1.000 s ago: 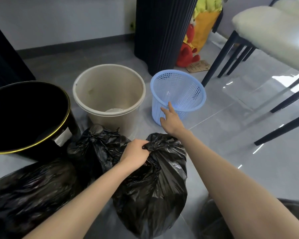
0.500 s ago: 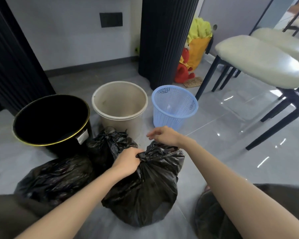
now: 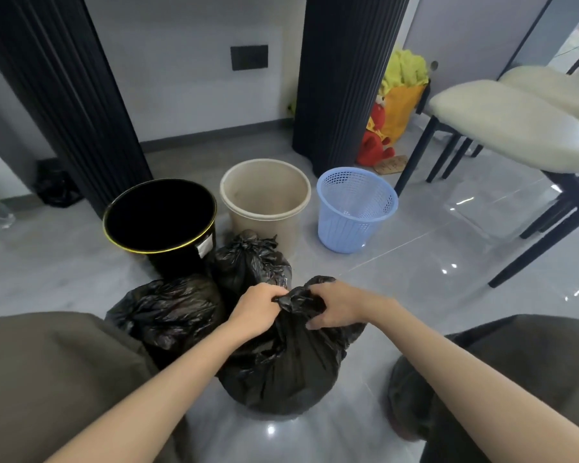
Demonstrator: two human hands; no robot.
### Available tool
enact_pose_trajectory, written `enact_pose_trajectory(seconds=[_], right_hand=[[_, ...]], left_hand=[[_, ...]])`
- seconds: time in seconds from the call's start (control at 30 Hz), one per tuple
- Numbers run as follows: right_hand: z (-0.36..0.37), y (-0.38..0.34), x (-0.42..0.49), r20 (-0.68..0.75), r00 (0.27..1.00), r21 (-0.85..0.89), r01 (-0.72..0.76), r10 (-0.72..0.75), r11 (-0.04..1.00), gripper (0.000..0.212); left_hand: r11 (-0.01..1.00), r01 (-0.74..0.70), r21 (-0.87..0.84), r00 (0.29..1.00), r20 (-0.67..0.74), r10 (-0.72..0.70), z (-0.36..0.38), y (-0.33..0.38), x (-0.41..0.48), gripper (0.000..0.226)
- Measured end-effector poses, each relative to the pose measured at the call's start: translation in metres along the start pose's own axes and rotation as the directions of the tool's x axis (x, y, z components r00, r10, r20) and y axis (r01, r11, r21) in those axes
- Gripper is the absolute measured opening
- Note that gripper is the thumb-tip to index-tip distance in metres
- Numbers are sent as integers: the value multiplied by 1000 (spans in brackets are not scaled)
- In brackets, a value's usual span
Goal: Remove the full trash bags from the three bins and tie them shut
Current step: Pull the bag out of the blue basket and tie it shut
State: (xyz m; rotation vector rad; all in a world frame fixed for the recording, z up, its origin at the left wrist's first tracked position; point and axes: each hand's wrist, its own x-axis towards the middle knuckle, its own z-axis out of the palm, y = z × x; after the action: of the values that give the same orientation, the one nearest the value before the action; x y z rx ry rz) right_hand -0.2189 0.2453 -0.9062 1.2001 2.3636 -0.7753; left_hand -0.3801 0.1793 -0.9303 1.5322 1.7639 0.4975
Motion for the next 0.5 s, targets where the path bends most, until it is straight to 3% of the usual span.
enact_pose_trajectory(seconds=[0.13,0.33,0.4,0.5], right_hand=[[19,-5,-8,-296,955,-26,-35,26,999,14],[22,5,-20,-404,913,40,-52,64,998,16],[26,8,-24,-438,891,112,-77,119,991,16],[29,15,-28,-487,844,248,-116,227,962,8]], left_hand=[[999,-29,-13,999,-17,29,0,1,-12,32],[999,-3,-37,985,-170,-3,-2,-1,-29,26],[999,17,-42,987,-161,-24,-1,-7,-30,20],[975,116,191,993,-10,-116,-5,-22,-33,57]])
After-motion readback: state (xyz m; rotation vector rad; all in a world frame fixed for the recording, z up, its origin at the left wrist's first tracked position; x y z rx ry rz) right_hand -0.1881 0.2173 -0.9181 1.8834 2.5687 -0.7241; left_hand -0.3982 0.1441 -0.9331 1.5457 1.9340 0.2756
